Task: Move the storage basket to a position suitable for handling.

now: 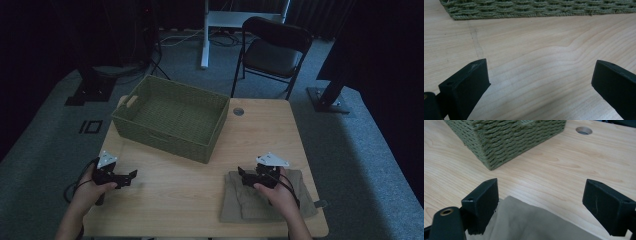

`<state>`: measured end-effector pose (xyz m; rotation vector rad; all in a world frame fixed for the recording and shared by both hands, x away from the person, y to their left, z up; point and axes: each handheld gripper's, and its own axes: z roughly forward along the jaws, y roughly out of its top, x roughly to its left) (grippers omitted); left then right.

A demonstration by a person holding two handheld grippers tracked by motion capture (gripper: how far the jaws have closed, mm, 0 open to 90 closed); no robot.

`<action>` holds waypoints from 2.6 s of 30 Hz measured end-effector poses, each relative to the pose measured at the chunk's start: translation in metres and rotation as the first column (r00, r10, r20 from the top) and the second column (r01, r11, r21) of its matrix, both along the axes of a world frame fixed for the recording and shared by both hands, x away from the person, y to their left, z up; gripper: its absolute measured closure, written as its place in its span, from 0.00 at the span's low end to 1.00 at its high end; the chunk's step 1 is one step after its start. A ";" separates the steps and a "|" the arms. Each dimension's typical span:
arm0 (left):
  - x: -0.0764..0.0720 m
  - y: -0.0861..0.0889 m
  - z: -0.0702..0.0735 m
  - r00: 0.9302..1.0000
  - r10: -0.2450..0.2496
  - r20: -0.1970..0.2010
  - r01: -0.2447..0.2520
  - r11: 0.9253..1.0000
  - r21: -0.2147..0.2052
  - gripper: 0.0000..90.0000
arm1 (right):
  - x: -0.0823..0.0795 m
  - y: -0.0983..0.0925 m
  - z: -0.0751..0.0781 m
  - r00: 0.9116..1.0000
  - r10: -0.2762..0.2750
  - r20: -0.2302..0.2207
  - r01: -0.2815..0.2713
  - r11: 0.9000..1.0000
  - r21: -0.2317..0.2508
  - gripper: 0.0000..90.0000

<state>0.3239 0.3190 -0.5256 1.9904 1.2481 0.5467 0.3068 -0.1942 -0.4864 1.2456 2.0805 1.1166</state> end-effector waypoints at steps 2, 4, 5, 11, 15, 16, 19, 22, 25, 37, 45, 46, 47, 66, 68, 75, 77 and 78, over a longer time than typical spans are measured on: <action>0.002 0.000 0.001 1.000 -0.010 0.001 0.010 1.000 0.005 0.02 | 0.002 0.005 0.001 1.000 0.007 0.001 -0.007 1.000 0.005 0.15; 0.004 0.001 0.003 1.000 -0.014 0.011 0.014 1.000 0.003 0.02 | 0.005 0.009 0.002 1.000 0.014 0.000 -0.014 1.000 0.015 0.15; 0.006 0.001 0.005 1.000 -0.015 0.017 0.015 1.000 -0.002 0.02 | 0.006 0.011 0.004 1.000 0.012 0.003 -0.012 1.000 0.022 0.15; 0.015 0.002 0.018 0.998 -0.013 0.062 0.014 1.000 -0.009 0.02 | 0.017 0.028 0.016 1.000 0.017 0.025 -0.018 0.998 0.052 0.15; 0.021 0.002 0.026 0.996 -0.014 0.090 0.015 1.000 -0.014 0.02 | 0.026 0.041 0.024 0.999 0.023 0.044 -0.025 0.998 0.049 0.16; 0.022 0.002 0.028 0.995 -0.013 0.096 0.015 1.000 -0.015 0.02 | 0.028 0.044 0.026 0.999 0.023 0.046 -0.026 0.998 0.049 0.16; 0.027 0.004 0.034 0.993 -0.002 0.116 0.004 1.000 -0.023 0.02 | 0.036 0.052 0.030 0.999 0.024 0.045 -0.026 0.998 0.061 0.16; 0.031 0.007 0.040 0.992 0.002 0.130 -0.001 1.000 -0.010 0.02 | 0.044 0.058 0.034 0.999 0.010 0.042 -0.013 0.997 0.080 0.16; 0.037 0.011 0.045 0.990 0.017 0.142 -0.014 1.000 -0.023 0.02 | 0.053 0.063 0.037 0.999 -0.010 0.050 0.006 0.997 0.082 0.16; 0.078 0.027 0.078 0.976 0.059 0.211 -0.055 0.998 -0.023 0.02 | 0.072 0.083 0.047 0.997 -0.032 0.064 0.025 0.994 0.107 0.16; 0.106 0.041 0.077 0.966 0.132 0.220 -0.119 0.990 -0.071 0.07 | 0.076 0.085 0.053 0.996 -0.051 0.072 0.043 0.993 0.107 0.19; 0.109 0.043 0.077 0.966 0.143 0.215 -0.128 0.988 -0.082 0.07 | 0.077 0.085 0.054 0.996 -0.054 0.072 0.046 0.993 0.106 0.19; 0.113 0.045 0.077 0.964 0.154 0.217 -0.138 0.987 -0.086 0.07 | 0.078 0.085 0.055 0.996 -0.056 0.069 0.048 0.993 0.106 0.19; 0.163 0.045 0.058 0.936 0.252 0.245 -0.247 0.968 -0.048 0.60 | 0.100 0.099 0.034 0.997 -0.083 0.002 0.083 0.994 0.071 0.41; 0.165 0.044 0.057 0.942 0.263 0.210 -0.258 0.965 -0.051 0.63 | 0.100 0.100 0.034 0.995 -0.094 -0.039 0.098 0.989 0.107 0.45; 0.168 0.036 0.057 0.948 0.267 0.175 -0.267 0.963 -0.023 0.81 | 0.100 0.107 0.042 0.991 -0.095 -0.095 0.104 0.990 0.094 0.65; 0.167 0.035 0.058 0.947 0.272 0.169 -0.274 0.962 -0.015 0.82 | 0.099 0.109 0.042 0.990 -0.098 -0.099 0.107 0.989 0.097 0.71; 0.166 0.034 0.058 0.948 0.274 0.164 -0.275 0.961 -0.014 0.82 | 0.099 0.110 0.042 0.990 -0.099 -0.100 0.109 0.989 0.096 0.73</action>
